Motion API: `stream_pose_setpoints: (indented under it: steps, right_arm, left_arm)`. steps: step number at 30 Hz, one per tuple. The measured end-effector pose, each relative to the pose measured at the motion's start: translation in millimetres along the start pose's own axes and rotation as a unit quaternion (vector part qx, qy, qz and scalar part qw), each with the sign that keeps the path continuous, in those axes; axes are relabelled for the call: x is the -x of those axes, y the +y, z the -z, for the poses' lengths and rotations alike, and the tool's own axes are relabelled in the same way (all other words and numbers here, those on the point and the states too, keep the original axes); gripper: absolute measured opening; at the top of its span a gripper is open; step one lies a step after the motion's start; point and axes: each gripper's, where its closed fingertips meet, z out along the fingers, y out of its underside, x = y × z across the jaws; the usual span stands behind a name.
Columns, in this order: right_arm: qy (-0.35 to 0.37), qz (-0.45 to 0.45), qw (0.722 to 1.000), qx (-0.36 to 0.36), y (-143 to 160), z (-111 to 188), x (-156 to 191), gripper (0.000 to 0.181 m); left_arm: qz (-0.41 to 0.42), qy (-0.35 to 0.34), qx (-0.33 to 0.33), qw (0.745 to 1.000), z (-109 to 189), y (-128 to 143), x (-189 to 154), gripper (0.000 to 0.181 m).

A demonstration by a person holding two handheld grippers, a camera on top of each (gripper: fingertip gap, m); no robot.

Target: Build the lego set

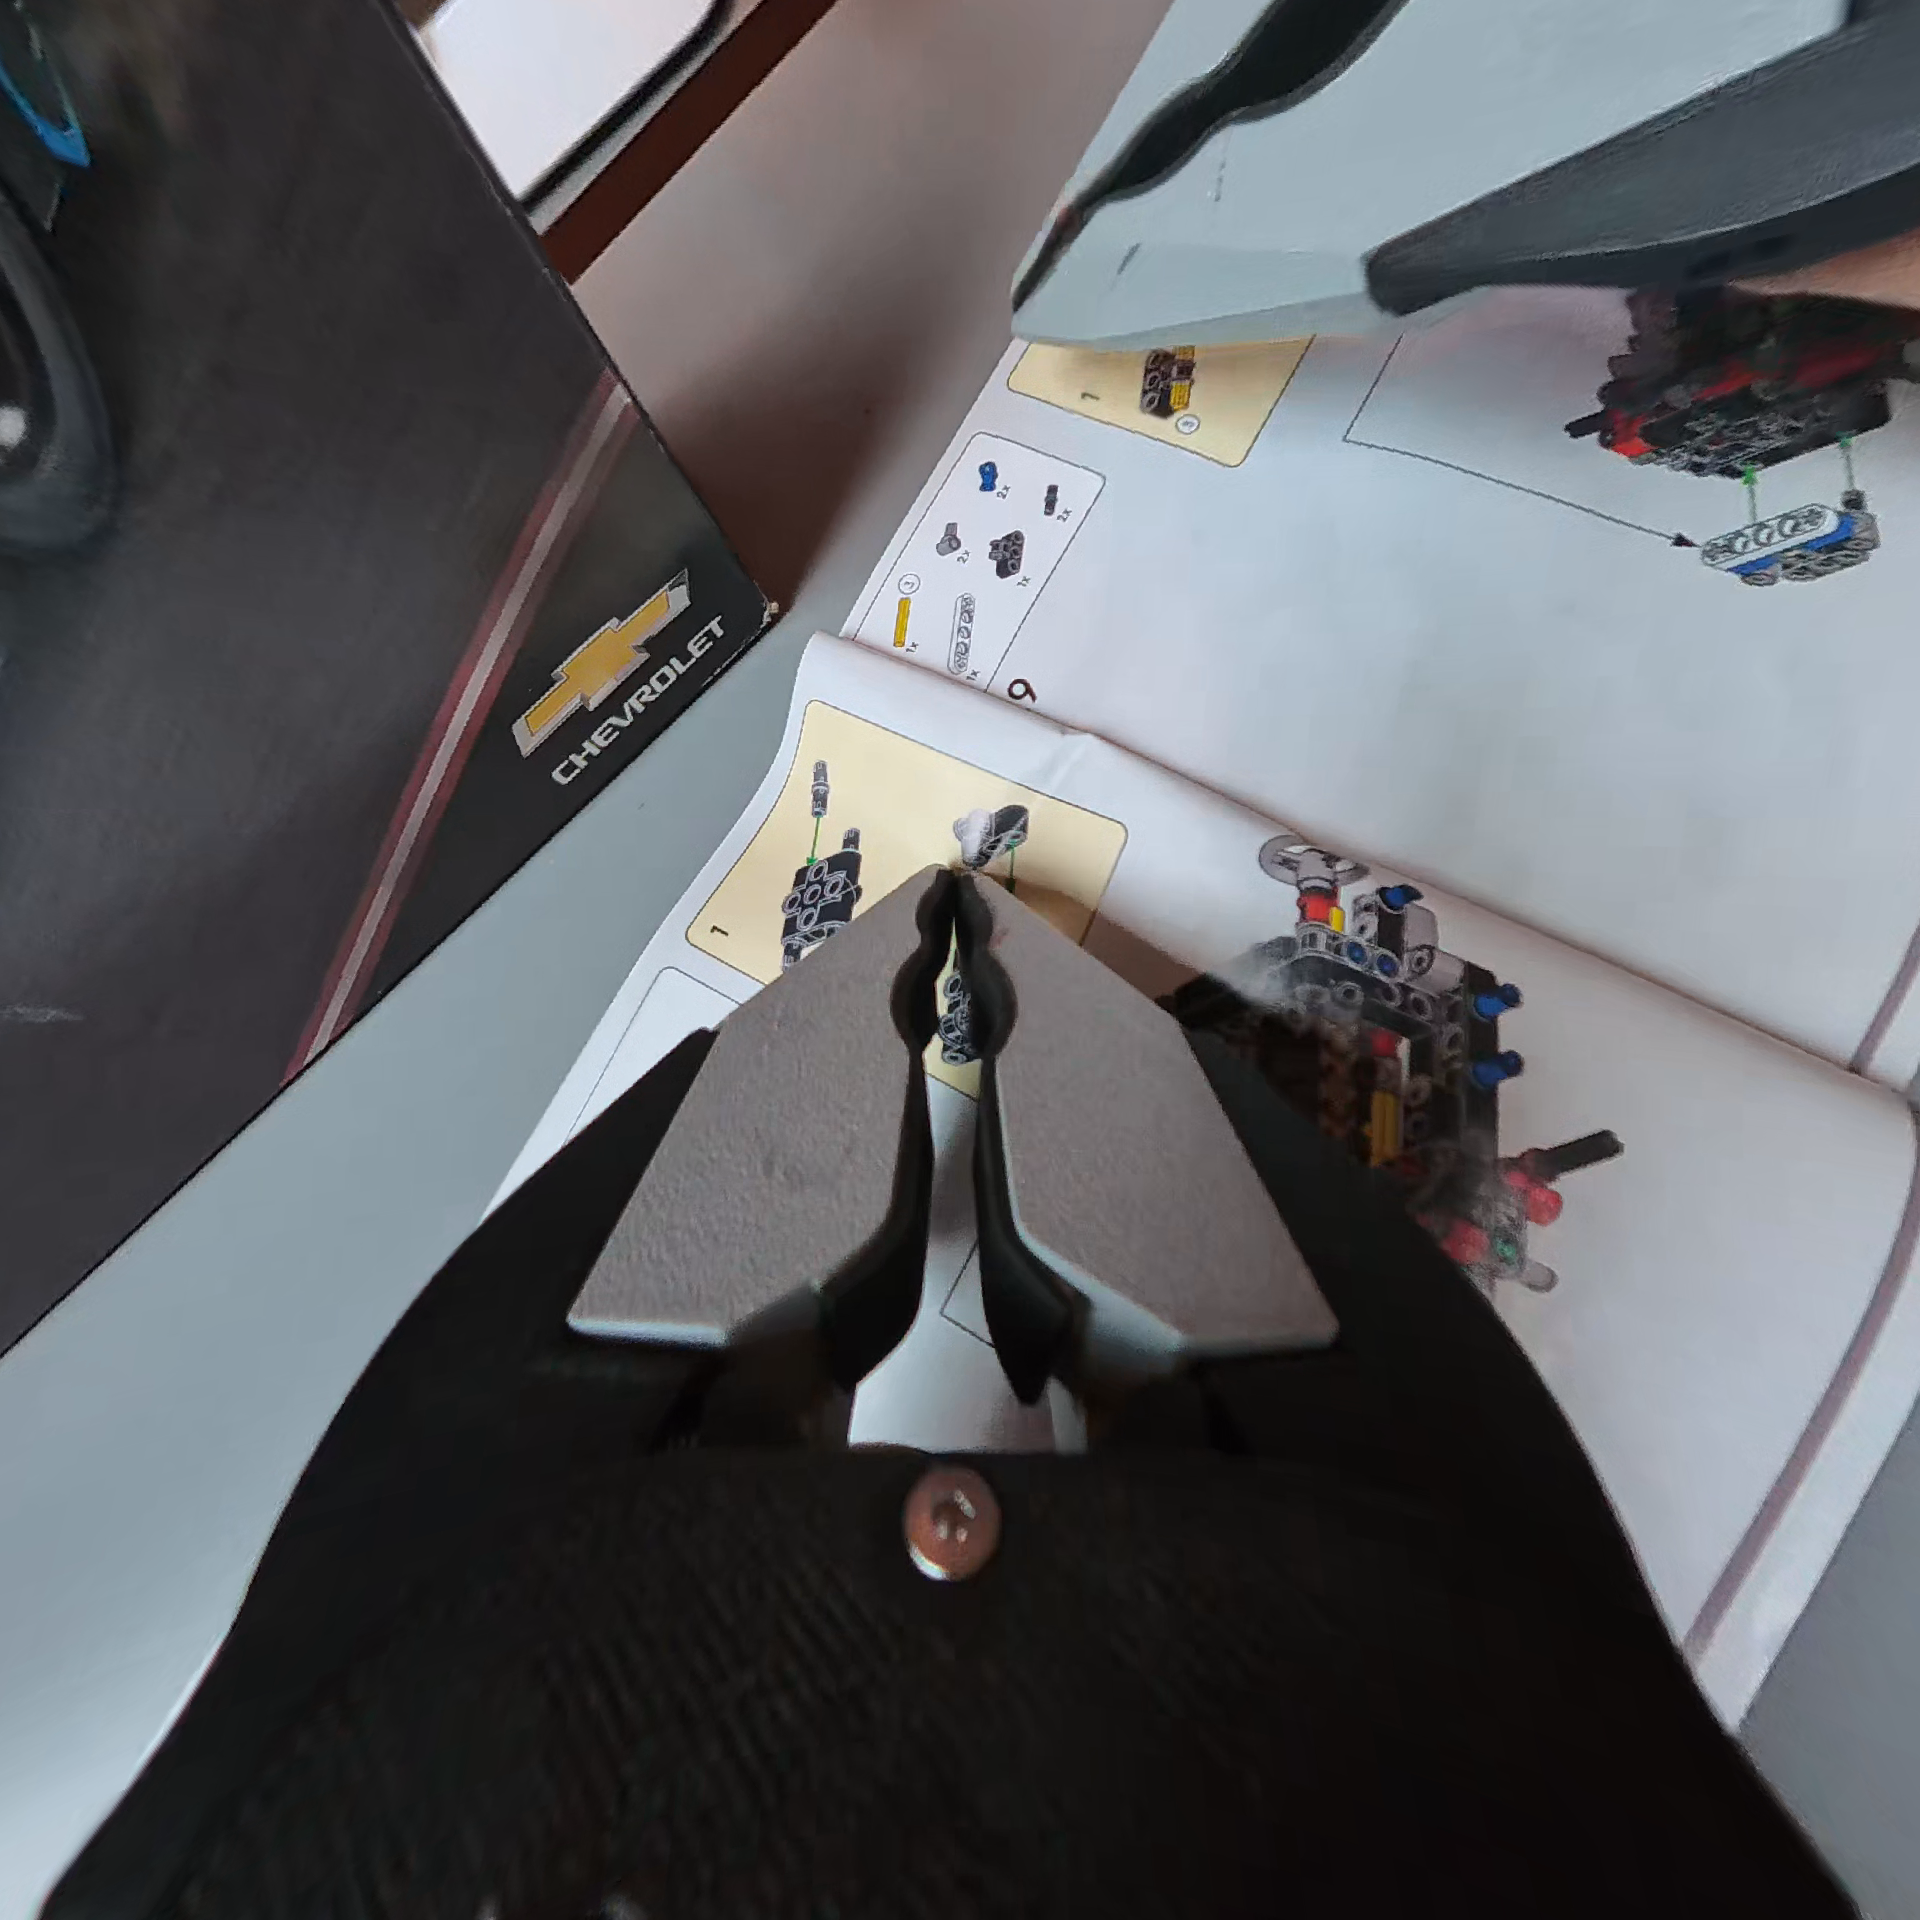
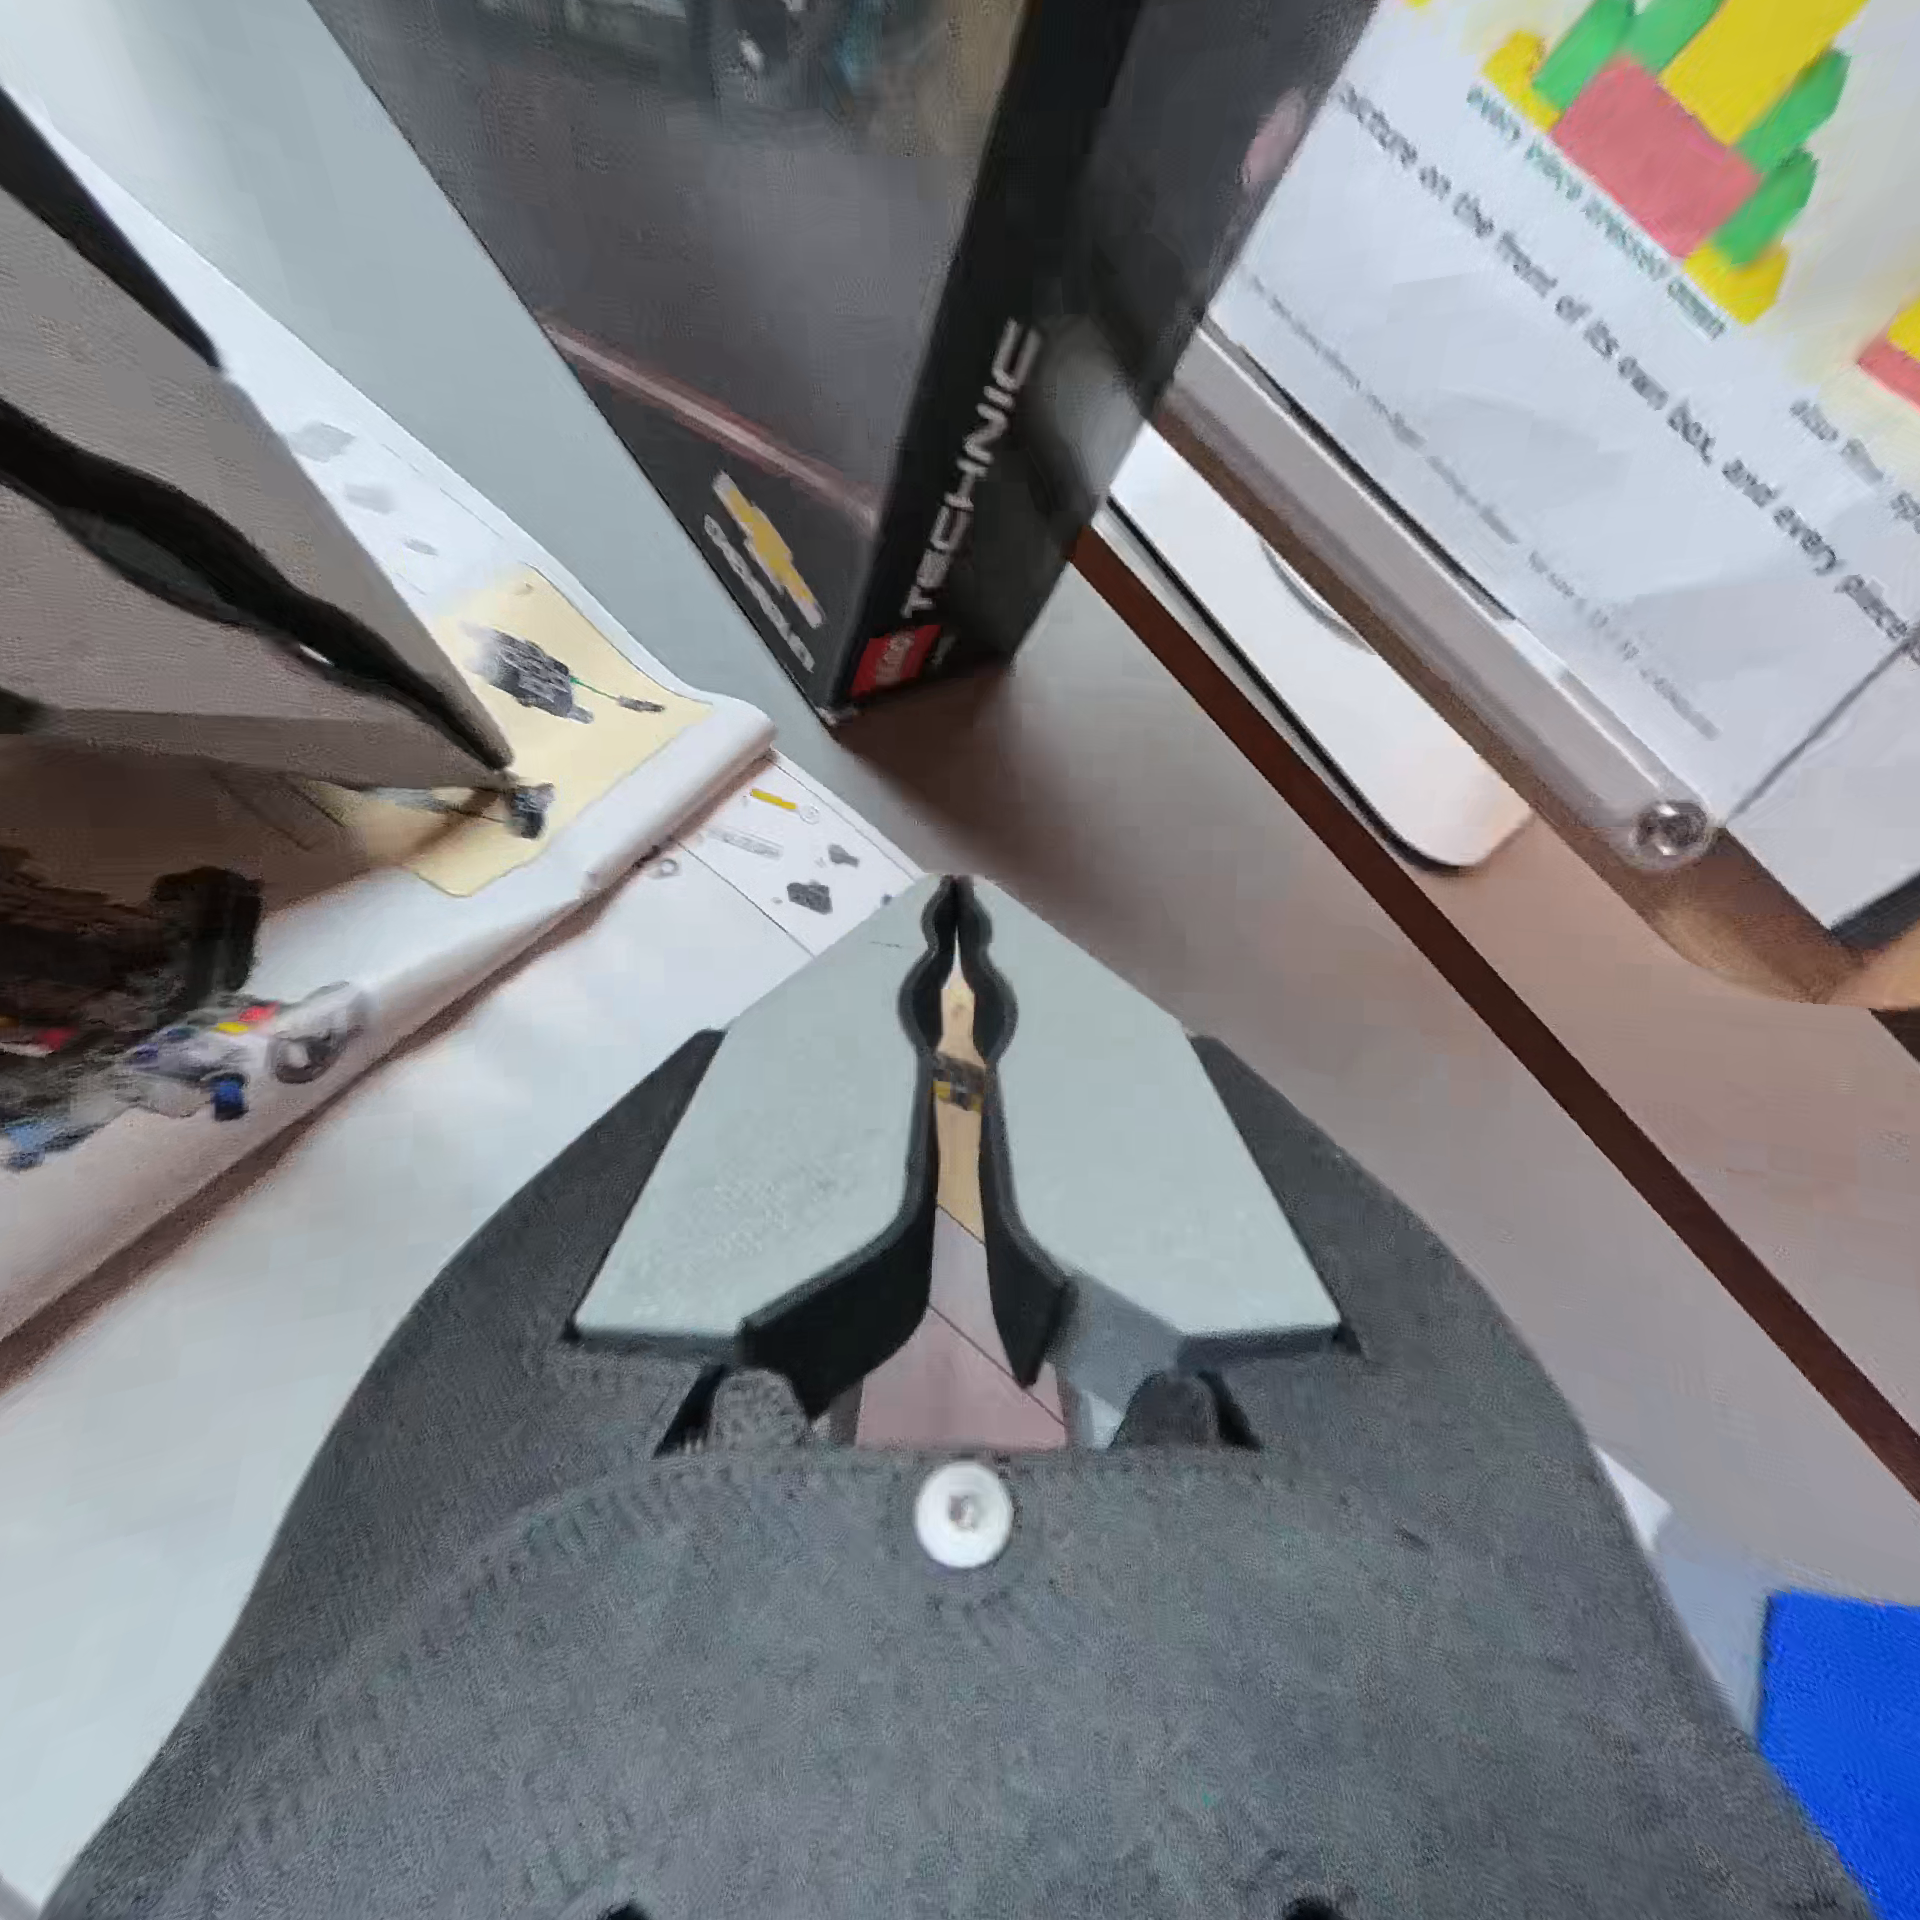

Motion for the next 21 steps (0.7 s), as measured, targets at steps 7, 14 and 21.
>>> stream_pose_setpoints:
  steps: [7,14,21]
  right_arm:
    - [-0.198,-0.059,0.978,-0.016,-30,-13,54,0.000]
    - [-0.174,-0.043,0.982,0.058,-11,-34,48,0.000]
    - [-0.198,-0.029,0.978,0.061,-10,-15,62,0.000]
  left_arm:
    - [0.008,0.002,-0.008,1.000,0,0,0,0.000]
    - [0.015,0.011,-0.009,1.000,0,0,1,0.000]
    - [0.017,0.014,-0.010,1.000,0,0,1,0.000]
